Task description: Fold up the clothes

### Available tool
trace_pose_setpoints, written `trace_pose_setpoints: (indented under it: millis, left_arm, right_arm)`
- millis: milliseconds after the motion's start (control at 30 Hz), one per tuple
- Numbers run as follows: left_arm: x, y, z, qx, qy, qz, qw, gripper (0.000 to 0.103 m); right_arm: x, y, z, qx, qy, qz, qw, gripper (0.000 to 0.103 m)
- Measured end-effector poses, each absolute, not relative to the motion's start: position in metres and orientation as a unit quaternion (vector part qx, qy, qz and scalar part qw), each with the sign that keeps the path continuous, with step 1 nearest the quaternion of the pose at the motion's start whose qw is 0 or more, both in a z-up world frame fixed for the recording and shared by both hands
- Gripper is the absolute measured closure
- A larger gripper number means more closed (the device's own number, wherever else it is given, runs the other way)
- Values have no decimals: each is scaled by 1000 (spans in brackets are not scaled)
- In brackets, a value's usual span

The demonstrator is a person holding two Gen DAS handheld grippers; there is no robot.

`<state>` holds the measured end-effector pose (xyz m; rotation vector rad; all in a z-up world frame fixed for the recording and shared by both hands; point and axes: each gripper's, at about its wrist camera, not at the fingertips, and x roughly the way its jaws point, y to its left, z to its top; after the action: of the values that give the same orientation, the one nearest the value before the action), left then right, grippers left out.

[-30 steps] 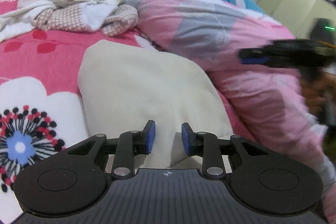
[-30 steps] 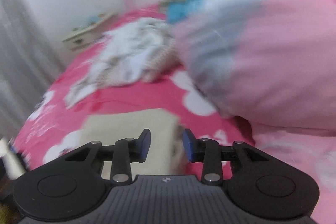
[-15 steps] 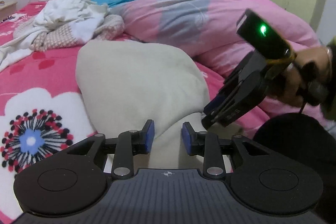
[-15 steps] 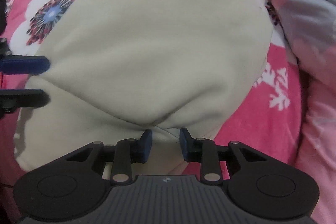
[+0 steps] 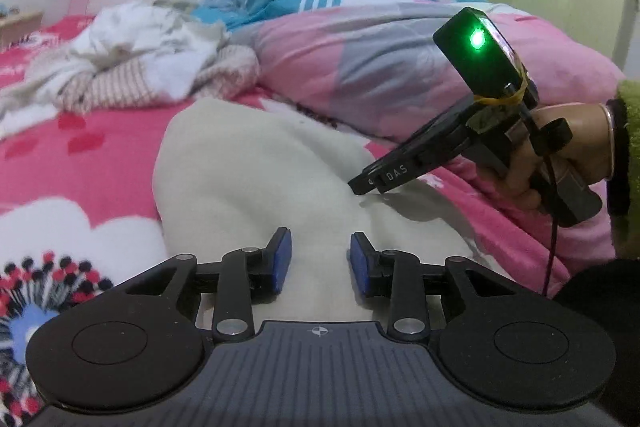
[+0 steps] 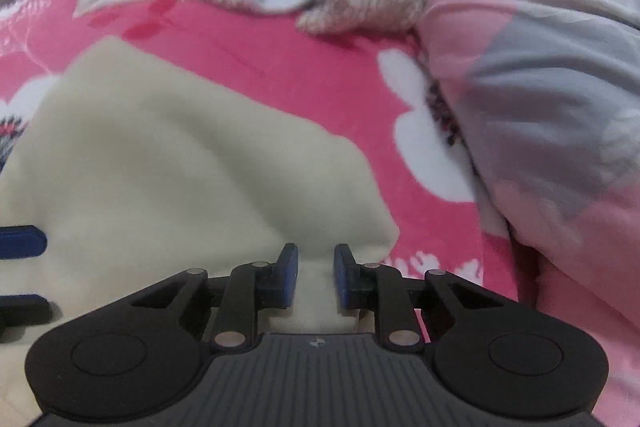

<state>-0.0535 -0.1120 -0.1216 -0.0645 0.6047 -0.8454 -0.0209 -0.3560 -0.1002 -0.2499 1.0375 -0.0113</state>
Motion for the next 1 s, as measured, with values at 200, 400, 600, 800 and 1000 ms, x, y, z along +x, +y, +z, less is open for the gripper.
trace_pose_setpoints:
  millis: [200, 400, 600, 800, 1000]
  left_arm:
    - [-14, -100, -91, -93, 224, -380, 892, 71]
    - [21, -127, -131, -66, 281, -323, 901, 71]
    - [23, -115, -134, -110, 283, -321, 897, 72]
    - [24, -112, -137, -136, 286, -323, 892, 74]
    - [25, -107, -136, -145, 286, -333, 886, 74]
  right_arm:
    - [-25, -359, -69, -79, 447, -33, 891, 82]
    - [-2, -366, -103, -8, 468, -74, 881, 81]
    - [-3, -378, -75, 77, 426, -133, 891, 81]
    - [2, -393, -106, 134, 447, -171, 867, 76]
    - [-4, -393, -99, 152, 446, -199, 859, 75]
